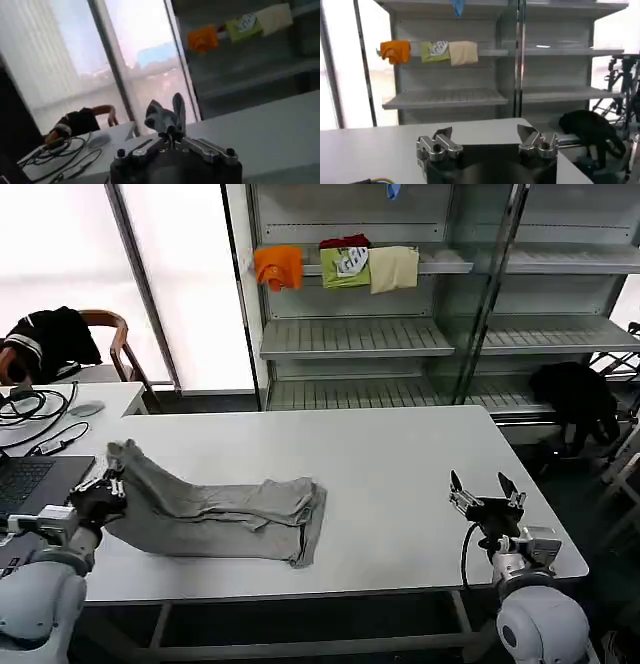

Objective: Fold and organize the clothes.

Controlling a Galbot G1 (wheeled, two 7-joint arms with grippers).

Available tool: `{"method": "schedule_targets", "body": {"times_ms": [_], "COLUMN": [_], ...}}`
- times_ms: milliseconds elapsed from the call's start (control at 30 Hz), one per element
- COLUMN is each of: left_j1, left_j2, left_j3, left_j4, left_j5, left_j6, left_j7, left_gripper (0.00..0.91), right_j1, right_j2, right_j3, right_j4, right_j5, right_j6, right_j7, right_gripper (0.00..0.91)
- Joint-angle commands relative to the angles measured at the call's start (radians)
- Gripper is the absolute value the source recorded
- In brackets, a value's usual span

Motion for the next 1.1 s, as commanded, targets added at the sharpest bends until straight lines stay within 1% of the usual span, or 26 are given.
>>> {"method": "schedule_targets", "body": {"times_ms": [33,300,400,467,567,633,733,933,1100], "left_j1": [-0.057,-0.164,-0.194,-0.220,-0.256,-0.262,-0.266,-0.291,-0.279], "left_j2": [0.022,0.006,0.004,0.002,-0.014,-0.022,-0.027,-0.049,-0.063], "left_j3": [0.294,0.495,0.545,0.577,0.602,0.622,0.639,0.656,0.661], "left_j4": [-0.065,-0.007,-0.001,0.009,0.039,0.052,0.062,0.109,0.125], "left_j5": [0.020,0.042,0.041,0.040,0.040,0.041,0.041,0.049,0.063], "left_j6": [0.038,0.039,0.040,0.040,0.040,0.040,0.039,0.039,0.038], "left_j7": [-0.004,-0.009,-0.013,-0.013,-0.010,-0.008,-0.001,0.013,0.032], "left_gripper": [0.000,0.010,0.000,0.010,0.010,0.000,0.010,0.010,0.020], "right_j1": [-0.050,-0.103,-0.127,-0.140,-0.157,-0.161,-0.165,-0.166,-0.161], "right_j2": [0.014,0.046,0.059,0.063,0.068,0.070,0.071,0.076,0.072], "right_j3": [0.016,0.034,0.042,0.045,0.053,0.058,0.058,0.047,0.039], "right_j4": [0.014,0.042,0.049,0.055,0.065,0.066,0.064,0.062,0.054], "right_j5": [-0.021,-0.066,-0.085,-0.093,-0.098,-0.099,-0.103,-0.109,-0.108], "right_j6": [0.003,0.001,0.002,0.004,0.004,0.004,0.003,0.003,0.003], "right_j7": [-0.001,-0.003,-0.004,-0.004,-0.005,-0.004,-0.004,-0.005,-0.006], "right_gripper": [0.907,0.907,0.907,0.907,0.907,0.907,0.907,0.907,0.907]}}
